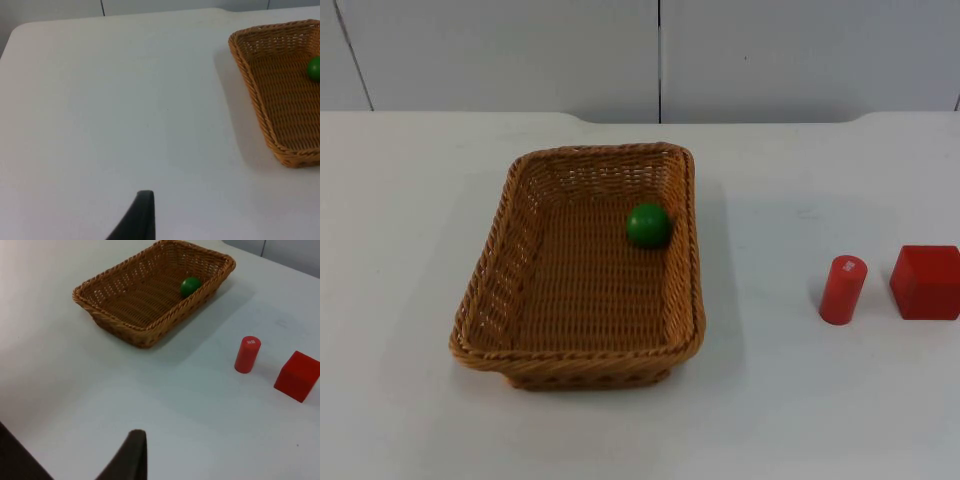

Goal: Pick up the basket with the left hand and place the object to the left of the red cylinder into the basket with the right hand.

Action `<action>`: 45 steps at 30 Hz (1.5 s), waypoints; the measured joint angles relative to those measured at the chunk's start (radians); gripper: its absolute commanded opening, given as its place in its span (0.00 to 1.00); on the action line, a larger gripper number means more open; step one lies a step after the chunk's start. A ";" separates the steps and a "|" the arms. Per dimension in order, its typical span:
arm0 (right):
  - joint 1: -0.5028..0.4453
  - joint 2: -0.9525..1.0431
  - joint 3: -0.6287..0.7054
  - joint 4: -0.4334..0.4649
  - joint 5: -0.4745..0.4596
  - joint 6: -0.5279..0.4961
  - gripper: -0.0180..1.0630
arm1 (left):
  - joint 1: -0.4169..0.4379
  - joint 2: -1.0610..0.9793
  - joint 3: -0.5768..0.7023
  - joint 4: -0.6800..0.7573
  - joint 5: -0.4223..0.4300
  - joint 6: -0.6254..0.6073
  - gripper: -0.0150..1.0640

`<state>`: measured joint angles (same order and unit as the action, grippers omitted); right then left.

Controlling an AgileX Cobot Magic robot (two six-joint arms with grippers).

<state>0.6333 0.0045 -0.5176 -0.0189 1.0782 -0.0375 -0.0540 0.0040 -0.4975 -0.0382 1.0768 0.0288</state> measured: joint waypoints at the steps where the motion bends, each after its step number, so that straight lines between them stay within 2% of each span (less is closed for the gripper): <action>1: -0.004 0.000 0.000 0.000 0.000 0.000 0.99 | 0.000 0.000 0.000 0.000 0.000 0.000 0.99; 5: -0.055 0.000 0.000 0.002 0.000 0.000 0.99 | 0.000 0.000 0.000 0.000 0.000 0.000 0.99; 9: -0.177 0.000 0.000 0.002 0.000 0.000 0.99 | 0.000 0.000 0.000 0.000 0.000 0.000 0.99; 10: -0.177 0.000 0.000 0.002 0.000 0.000 0.99 | 0.000 0.000 0.000 0.000 0.000 0.000 0.99; 20: -0.470 0.000 0.000 0.002 0.000 0.000 0.99 | 0.000 0.000 0.000 0.000 0.002 0.000 0.99; 26: -0.564 0.000 0.000 0.002 0.000 0.000 0.99 | 0.000 0.000 0.000 0.000 0.002 0.000 0.99; 45: -0.583 0.000 0.000 0.002 0.000 0.000 0.99 | 0.002 0.000 0.000 0.000 0.002 0.000 0.99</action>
<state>0.0501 0.0045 -0.5176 -0.0170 1.0782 -0.0375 -0.0518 0.0040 -0.4975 -0.0382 1.0785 0.0288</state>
